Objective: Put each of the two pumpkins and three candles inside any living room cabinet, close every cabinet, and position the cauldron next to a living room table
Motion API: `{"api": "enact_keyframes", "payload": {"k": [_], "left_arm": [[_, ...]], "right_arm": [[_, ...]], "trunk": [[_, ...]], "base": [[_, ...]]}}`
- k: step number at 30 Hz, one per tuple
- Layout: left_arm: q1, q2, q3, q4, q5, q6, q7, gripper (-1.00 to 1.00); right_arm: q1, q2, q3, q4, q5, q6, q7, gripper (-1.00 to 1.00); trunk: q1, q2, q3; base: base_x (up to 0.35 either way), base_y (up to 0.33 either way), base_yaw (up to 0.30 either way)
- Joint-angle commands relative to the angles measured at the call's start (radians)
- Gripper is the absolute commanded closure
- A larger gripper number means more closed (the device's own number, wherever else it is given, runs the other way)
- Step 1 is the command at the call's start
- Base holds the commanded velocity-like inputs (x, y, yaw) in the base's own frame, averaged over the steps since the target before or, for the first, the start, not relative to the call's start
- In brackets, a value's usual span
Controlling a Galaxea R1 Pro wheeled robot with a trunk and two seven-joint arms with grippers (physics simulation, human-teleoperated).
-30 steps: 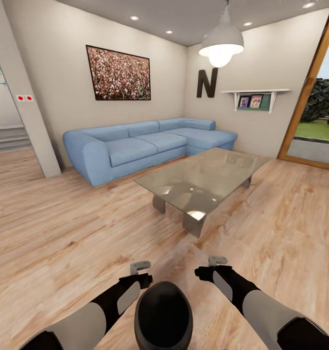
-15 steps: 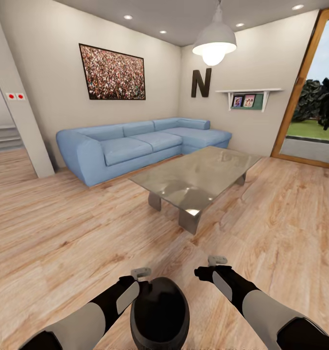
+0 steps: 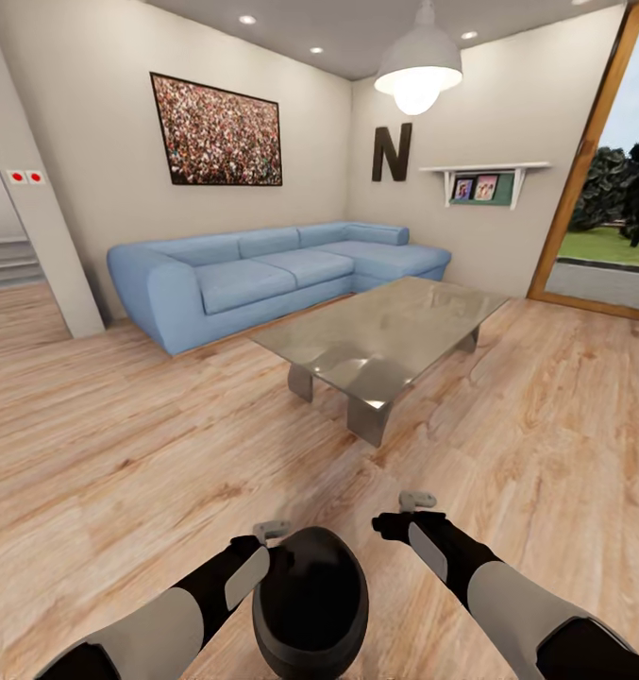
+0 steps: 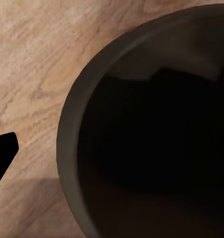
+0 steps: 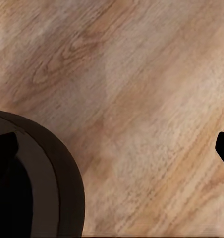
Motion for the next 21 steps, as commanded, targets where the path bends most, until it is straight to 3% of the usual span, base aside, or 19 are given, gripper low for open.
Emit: {"api": "enact_keyframes", "payload": {"k": [1, 8, 15, 16, 21], "left_arm": [[-0.001, 0.001, -0.008, -0.002, 0.010, 0.002, 0.008, -1.00], [-0.001, 0.004, -0.006, -0.009, 0.008, -0.003, 0.009, -1.00], [-0.001, 0.026, -0.001, -0.047, 0.009, -0.004, 0.007, -1.00], [-0.001, 0.037, 0.008, -0.056, 0.009, -0.004, 0.006, -1.00], [-0.001, 0.041, 0.036, -0.059, 0.008, -0.004, 0.004, -1.00]], "right_arm": [[-0.001, 0.002, 0.009, -0.002, -0.010, 0.004, -0.008, -1.00], [-0.001, 0.033, 0.064, -0.002, -0.010, 0.004, 0.003, -1.00], [-0.001, 0.041, 0.077, -0.005, -0.010, 0.006, 0.026, -1.00], [-0.001, 0.071, 0.080, -0.004, -0.008, 0.007, 0.030, -1.00], [-0.001, 0.091, 0.119, -0.004, -0.001, 0.008, 0.032, -1.00]], "trunk": [[0.000, -0.001, -0.005], [0.003, -0.002, -0.032], [0.006, -0.004, -0.059], [0.007, -0.004, -0.063], [0.009, -0.005, -0.082]], "base": [[0.000, 0.000, 0.000], [0.000, 0.000, 0.000], [0.000, 0.000, 0.000], [0.000, 0.000, 0.000], [0.000, 0.000, 0.000]]}}
